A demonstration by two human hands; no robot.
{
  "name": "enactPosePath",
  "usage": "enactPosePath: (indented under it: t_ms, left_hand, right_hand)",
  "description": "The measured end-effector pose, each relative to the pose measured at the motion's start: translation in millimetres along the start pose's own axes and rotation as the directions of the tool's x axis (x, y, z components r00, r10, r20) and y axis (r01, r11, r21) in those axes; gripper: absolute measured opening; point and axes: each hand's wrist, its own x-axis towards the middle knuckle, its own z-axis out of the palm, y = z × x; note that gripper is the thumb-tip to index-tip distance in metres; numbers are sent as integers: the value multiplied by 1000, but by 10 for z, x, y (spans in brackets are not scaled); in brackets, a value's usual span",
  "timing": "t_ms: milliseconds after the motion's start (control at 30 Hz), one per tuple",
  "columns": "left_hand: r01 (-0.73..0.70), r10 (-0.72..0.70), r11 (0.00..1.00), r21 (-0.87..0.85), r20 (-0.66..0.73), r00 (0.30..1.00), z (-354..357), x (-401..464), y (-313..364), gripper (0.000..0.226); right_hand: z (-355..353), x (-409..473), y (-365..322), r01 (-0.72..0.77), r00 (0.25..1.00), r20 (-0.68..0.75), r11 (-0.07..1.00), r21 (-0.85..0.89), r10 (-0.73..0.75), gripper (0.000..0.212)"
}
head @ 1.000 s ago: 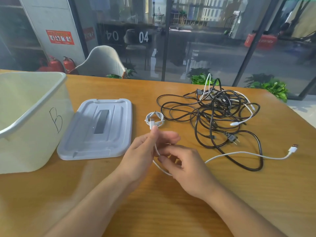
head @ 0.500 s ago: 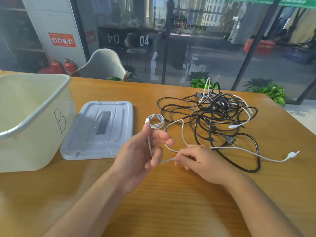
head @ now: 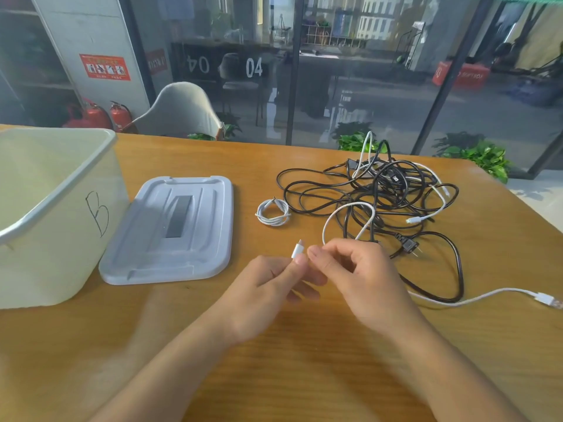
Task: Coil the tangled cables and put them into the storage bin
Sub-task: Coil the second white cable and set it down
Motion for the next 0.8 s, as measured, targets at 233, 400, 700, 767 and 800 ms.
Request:
enactPosePath:
  t_ms: [233,400,700,767,800]
  left_hand:
    - [-24,41,991,131,-130,991,-101,14,-60,52]
    - [-58,67,997,56,-168,984,-62,15,-14,51]
    - [-49,48,998,-26,-63,997,-7,-17,51,50]
    - [-90,85,993,-70,-76,994,30,-7,56,49]
    - [-107,97,988,-109,-98,990,35,-6,59,49]
  right_hand:
    - [-121,-7,12,32,978,210,993,-111,-8,25]
    - [-161,-16,-11,214,964,227,905,-367,-136,28]
    - [86,-75,3,223,962,219,936,-271,-165,20]
    - [119,-89,-23,196,968,206,951,-241,-147,21]
    - [139,-94,-50,177,970,201,961,-212,-134,21]
